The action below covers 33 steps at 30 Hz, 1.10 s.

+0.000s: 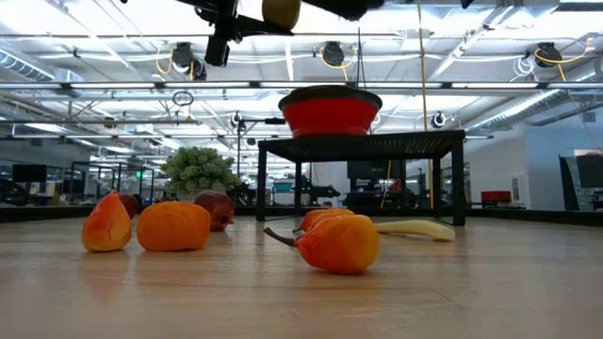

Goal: Pick & Place Fruit
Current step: Put the green kiwi into the red strainer bowl on the shelf

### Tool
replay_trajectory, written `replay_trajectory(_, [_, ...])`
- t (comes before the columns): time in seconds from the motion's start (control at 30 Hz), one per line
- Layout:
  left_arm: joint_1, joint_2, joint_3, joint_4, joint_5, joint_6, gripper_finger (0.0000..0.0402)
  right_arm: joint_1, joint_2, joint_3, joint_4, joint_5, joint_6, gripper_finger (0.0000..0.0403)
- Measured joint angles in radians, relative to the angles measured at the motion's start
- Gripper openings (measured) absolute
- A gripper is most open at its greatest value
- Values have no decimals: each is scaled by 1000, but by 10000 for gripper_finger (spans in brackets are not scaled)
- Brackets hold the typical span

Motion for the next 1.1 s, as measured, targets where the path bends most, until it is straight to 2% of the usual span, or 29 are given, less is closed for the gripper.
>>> replay_trajectory(0.13, [0, 1, -2, -17, 0, -1, 202, -2, 23, 4, -11, -5, -7, 356])
replay_trajectory(0.33, [0, 0, -1, -28, 1, -1, 202, 3, 25, 6, 20, 75, 0, 353])
replay_trajectory(0.6, [0, 0, 0, -24, 1, -1, 202, 3, 23, 6, -13, 75, 79, 353])
replay_trajectory(1.1, [0, 0, 0, -30, -1, 0, 202, 3, 24, 6, -74, 74, 24, 356])
